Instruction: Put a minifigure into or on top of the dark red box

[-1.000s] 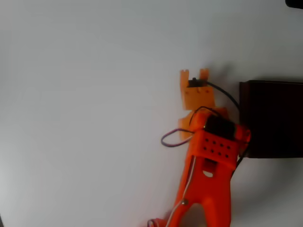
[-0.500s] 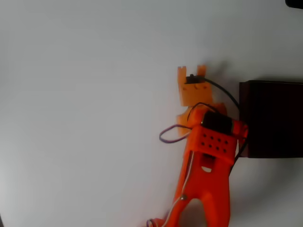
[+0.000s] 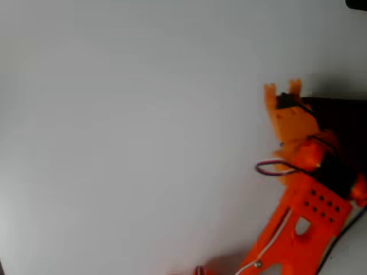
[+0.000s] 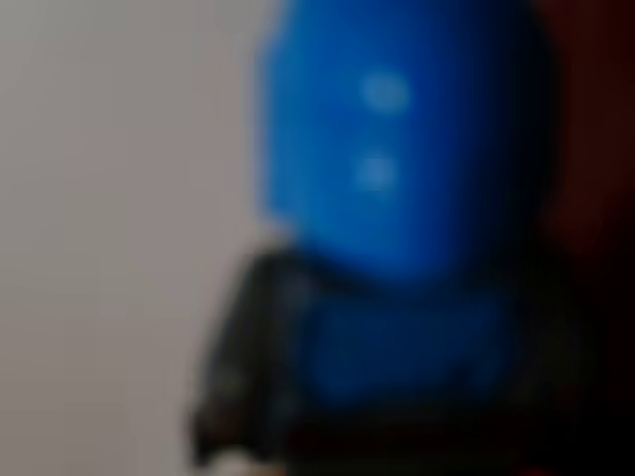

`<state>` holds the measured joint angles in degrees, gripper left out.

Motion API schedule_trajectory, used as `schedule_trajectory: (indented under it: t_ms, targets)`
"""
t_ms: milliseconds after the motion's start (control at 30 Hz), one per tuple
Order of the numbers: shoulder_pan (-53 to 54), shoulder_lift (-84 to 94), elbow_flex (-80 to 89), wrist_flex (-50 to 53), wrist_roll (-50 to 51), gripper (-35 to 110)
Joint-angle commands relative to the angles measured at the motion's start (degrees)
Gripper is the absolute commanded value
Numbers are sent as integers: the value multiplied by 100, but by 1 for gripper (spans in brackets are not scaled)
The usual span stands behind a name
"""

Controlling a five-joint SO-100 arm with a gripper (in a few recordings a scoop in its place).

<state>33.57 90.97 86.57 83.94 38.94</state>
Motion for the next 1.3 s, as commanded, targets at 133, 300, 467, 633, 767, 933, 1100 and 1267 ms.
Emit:
schedule_trajectory:
  t_ms: [133,300,467,633,767,933,1100,1267]
  targets:
    - [1485,-475,-1406,598,-686,1]
    - [1547,-756,-844,35,-791,12]
    - [1239,-791,-396,-308,-686,17]
    - [932,-352,-70,-176,-765,13]
    - [721,422,510,167,-879,7]
    - [97,1635,1503,633,-2083,0]
    - [-1072,4113,3639,378,-1811,0]
    - [-2909,8745,5730,-167,-2180,0]
